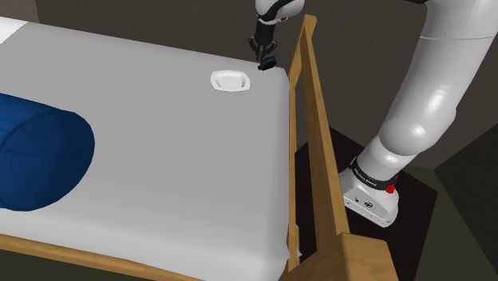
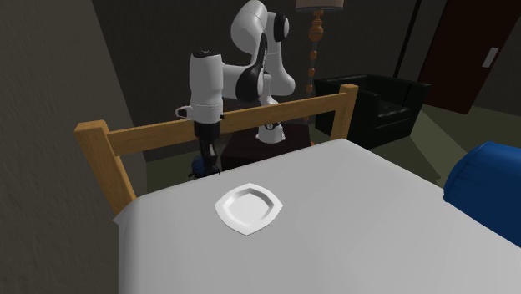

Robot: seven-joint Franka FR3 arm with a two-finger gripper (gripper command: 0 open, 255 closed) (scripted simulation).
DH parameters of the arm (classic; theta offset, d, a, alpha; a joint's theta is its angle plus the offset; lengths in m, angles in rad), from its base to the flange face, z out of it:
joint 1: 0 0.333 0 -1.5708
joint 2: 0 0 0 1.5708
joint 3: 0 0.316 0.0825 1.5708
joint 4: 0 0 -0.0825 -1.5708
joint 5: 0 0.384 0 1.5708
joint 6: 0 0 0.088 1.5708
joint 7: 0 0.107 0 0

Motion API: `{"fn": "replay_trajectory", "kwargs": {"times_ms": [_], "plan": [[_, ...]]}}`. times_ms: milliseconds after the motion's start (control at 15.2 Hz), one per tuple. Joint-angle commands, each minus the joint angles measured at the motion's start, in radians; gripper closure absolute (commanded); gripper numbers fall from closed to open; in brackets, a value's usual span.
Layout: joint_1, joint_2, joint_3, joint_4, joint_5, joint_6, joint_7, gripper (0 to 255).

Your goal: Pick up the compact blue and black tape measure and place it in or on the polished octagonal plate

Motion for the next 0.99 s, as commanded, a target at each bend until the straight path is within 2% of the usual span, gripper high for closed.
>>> {"fn": "replay_trajectory", "kwargs": {"times_ms": [0, 132, 528, 924], "plan": [[-0.001, -0.014, -0.001, 0.010, 0.000, -0.024, -0.002, 255], [0.000, -0.025, -0.001, 0.022, 0.000, -0.047, -0.003, 255], [0.090, -0.029, 0.036, 0.035, -0.032, -0.071, 0.139, 255], [0.178, -0.002, 0.074, 0.092, -0.060, -0.112, 0.275, 255]]}}
